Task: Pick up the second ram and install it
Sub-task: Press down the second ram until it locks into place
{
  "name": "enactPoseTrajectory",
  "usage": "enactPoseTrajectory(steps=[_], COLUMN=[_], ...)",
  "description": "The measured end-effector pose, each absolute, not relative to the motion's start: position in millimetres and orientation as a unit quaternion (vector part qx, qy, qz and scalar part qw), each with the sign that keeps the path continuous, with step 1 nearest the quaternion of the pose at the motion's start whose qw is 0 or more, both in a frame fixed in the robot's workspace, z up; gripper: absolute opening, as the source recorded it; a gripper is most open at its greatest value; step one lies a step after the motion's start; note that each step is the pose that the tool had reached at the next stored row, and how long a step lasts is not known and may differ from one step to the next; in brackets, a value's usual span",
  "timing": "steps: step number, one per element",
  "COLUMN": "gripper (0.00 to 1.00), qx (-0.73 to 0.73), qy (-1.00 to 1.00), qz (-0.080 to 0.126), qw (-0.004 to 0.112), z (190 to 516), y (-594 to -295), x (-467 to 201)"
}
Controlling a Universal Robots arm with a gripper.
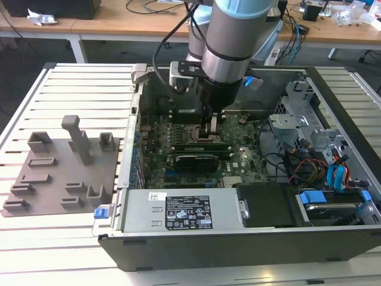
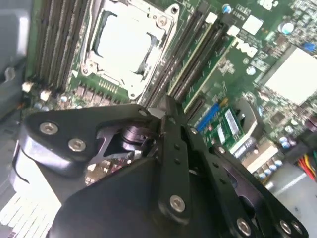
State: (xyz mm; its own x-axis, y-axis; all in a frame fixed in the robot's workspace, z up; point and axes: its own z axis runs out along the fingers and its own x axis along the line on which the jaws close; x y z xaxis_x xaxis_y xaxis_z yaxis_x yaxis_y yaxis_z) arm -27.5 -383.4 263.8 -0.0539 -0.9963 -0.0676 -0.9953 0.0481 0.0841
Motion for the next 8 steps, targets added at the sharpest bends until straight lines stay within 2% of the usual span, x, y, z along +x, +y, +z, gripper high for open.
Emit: enactPoseTrajectory(steps=[3, 8], gripper=[0.10, 0.10], qx=[0.688, 0.688], qy=[-0.724, -0.724], qz=[-0.054, -0.054], qw=[0.005, 0.004], z=[286.0, 288.1], y=[-383.4, -383.4], x=[-27.4, -27.4])
